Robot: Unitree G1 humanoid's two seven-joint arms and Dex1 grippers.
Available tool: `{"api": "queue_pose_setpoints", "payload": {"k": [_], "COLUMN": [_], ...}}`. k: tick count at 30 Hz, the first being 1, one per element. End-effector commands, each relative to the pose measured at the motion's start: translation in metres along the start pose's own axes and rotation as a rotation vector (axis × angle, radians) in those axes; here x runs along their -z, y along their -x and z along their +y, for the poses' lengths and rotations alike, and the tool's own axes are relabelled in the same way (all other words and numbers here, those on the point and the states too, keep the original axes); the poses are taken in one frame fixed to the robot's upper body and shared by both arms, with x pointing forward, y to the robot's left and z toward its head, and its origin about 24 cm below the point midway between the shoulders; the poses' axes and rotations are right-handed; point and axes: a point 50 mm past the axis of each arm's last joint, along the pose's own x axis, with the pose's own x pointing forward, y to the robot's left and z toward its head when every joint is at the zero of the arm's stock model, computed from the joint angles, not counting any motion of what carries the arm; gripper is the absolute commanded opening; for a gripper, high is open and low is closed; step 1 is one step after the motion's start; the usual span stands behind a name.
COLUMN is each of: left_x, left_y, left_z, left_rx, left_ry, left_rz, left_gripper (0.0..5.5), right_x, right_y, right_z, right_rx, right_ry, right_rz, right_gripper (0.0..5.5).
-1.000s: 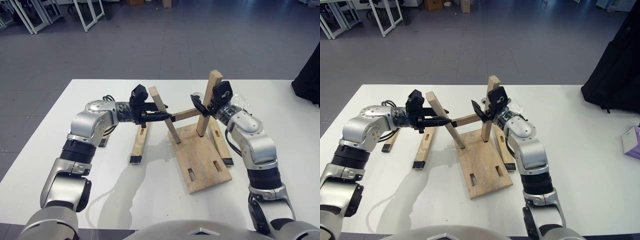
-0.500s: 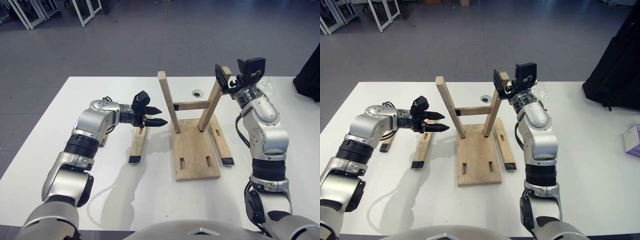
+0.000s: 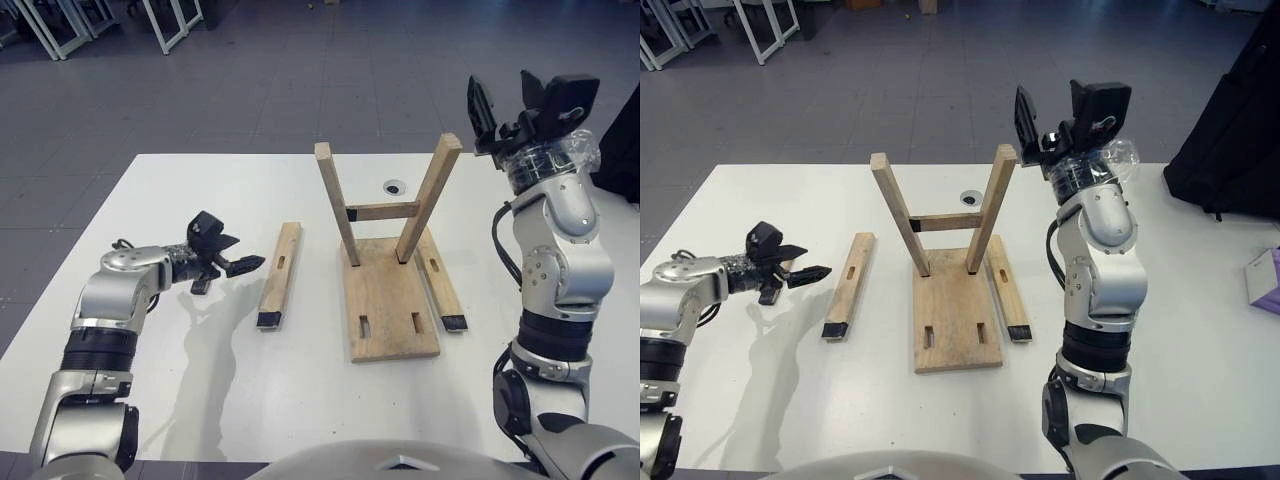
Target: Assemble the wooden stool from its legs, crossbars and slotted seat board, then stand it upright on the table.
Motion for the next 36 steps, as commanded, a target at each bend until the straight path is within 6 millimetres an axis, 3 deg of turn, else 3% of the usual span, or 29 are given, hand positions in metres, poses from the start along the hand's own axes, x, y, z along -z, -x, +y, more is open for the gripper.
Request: {"api": "queue_pose_setpoints", "payload": {"k": [1, 5, 9, 13, 17, 27, 36], "left_x": [0.021, 0.044, 0.066, 0.08, 0.089, 0.108, 0.108], "left_y": [0.009, 0.013, 0.008, 0.002, -0.003, -0.003, -0.005], "left_z": [0.019, 0.022, 0.015, 0.01, 0.01, 0.002, 0.004], "left_rx": [-0.271, -0.476, -0.529, -0.529, -0.513, -0.439, -0.44], "left_ry": [0.1, 0.174, 0.189, 0.228, 0.259, 0.267, 0.253], "left_rz": [-0.045, -0.095, -0.043, -0.012, 0.029, 0.09, 0.103], "left_gripper": [4.26, 4.26, 4.26, 4.26, 4.26, 2.68, 1.37], "right_x": [0.001, 0.007, 0.037, 0.063, 0.076, 0.092, 0.09], "right_y": [0.011, 0.042, 0.081, 0.102, 0.106, 0.112, 0.106], "right_z": [0.005, 0.024, 0.033, 0.042, 0.046, 0.05, 0.052], "right_rx": [0.001, -0.049, -0.03, -0.057, -0.08, -0.099, -0.116], "right_ry": [-0.043, -0.16, -0.212, -0.186, -0.188, -0.224, -0.209], "right_rz": [0.004, -0.059, 0.037, 0.11, 0.157, 0.271, 0.258], "right_gripper": [3.78, 3.78, 3.78, 3.78, 3.78, 3.78, 3.78]}}
